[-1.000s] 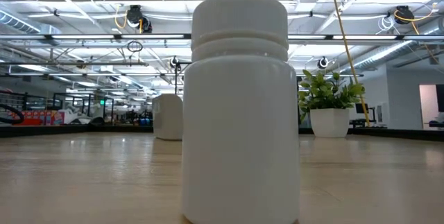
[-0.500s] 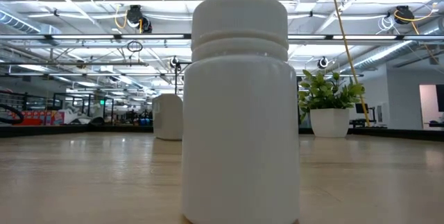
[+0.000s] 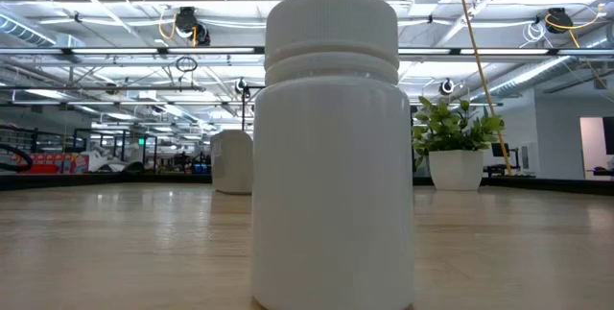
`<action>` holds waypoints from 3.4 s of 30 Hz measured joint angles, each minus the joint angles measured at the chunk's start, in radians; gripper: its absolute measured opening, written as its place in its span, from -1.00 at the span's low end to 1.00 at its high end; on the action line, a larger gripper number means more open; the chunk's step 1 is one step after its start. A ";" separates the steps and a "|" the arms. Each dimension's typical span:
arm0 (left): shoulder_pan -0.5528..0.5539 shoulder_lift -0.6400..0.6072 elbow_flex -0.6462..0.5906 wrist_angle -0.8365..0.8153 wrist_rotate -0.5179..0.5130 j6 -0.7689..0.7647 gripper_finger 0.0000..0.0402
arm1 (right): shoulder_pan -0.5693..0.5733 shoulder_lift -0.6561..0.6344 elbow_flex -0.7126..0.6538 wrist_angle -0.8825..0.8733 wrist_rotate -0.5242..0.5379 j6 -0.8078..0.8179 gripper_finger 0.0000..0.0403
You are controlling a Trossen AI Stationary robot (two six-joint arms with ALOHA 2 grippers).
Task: Pick and place pill bottles into a basket
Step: Put the white pill bottle into the gray bin
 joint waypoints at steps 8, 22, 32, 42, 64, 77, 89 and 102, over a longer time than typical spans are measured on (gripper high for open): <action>0.000 0.000 0.000 -0.001 -0.004 0.001 -0.52 | -0.010 0.104 0.383 -0.394 0.045 -0.089 -0.14; 0.000 0.000 0.000 -0.040 -0.008 0.023 -0.52 | -0.013 0.288 0.478 -0.716 -0.182 0.026 -0.14; 0.000 0.000 0.000 -0.054 -0.009 0.021 -0.52 | -0.005 0.284 0.429 -0.718 -0.169 0.076 -0.14; 0.000 0.000 0.000 -0.053 -0.009 0.020 -0.52 | 0.009 0.285 0.270 -0.468 -0.242 0.130 -0.12; 0.000 0.000 0.000 -0.053 -0.009 0.026 -0.52 | 0.032 0.279 0.264 -0.578 -0.270 0.196 0.71; 0.000 0.000 0.001 -0.053 -0.010 0.020 -0.52 | 0.017 0.283 0.179 -0.502 -0.275 0.170 0.71; 0.000 0.000 0.001 -0.052 -0.010 0.015 -0.52 | 0.019 0.283 0.107 -0.414 -0.300 0.166 0.68; 0.000 0.000 0.001 -0.052 -0.016 0.021 -0.52 | 0.020 0.283 0.107 -0.461 -0.324 0.113 0.68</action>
